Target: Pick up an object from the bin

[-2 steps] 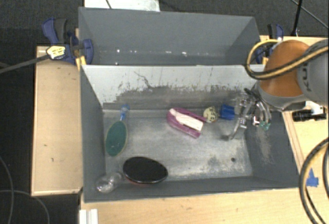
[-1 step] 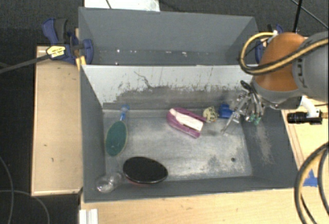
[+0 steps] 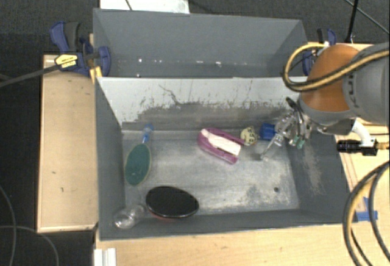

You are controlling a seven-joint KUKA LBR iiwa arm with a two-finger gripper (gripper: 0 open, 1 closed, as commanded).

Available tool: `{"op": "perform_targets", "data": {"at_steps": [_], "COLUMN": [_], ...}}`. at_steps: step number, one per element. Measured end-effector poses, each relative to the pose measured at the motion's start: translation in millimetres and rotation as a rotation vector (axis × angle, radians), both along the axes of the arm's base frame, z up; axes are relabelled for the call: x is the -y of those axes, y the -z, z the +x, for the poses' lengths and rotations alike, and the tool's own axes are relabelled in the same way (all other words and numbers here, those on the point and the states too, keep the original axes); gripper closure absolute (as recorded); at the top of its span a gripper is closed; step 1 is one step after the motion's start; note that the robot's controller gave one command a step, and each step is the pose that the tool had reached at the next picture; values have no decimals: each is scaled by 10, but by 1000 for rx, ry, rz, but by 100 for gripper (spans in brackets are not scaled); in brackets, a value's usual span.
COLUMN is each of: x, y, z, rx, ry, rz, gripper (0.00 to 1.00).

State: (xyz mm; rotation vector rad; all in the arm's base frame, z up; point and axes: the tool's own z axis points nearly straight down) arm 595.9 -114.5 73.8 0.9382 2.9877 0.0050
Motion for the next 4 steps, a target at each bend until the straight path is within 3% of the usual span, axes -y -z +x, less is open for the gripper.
{"op": "perform_targets", "data": {"at_steps": [1, 2, 3, 4], "x": [-6, 3, 10, 17], "y": [-23, -26, -779, -1140], "z": [18, 21, 45, 63], "rx": [5, 5, -1, -2], "ry": [-7, -9, -21, -29], "rz": [0, -1, -2, -2], "gripper": [0, 100, 100, 100]}}
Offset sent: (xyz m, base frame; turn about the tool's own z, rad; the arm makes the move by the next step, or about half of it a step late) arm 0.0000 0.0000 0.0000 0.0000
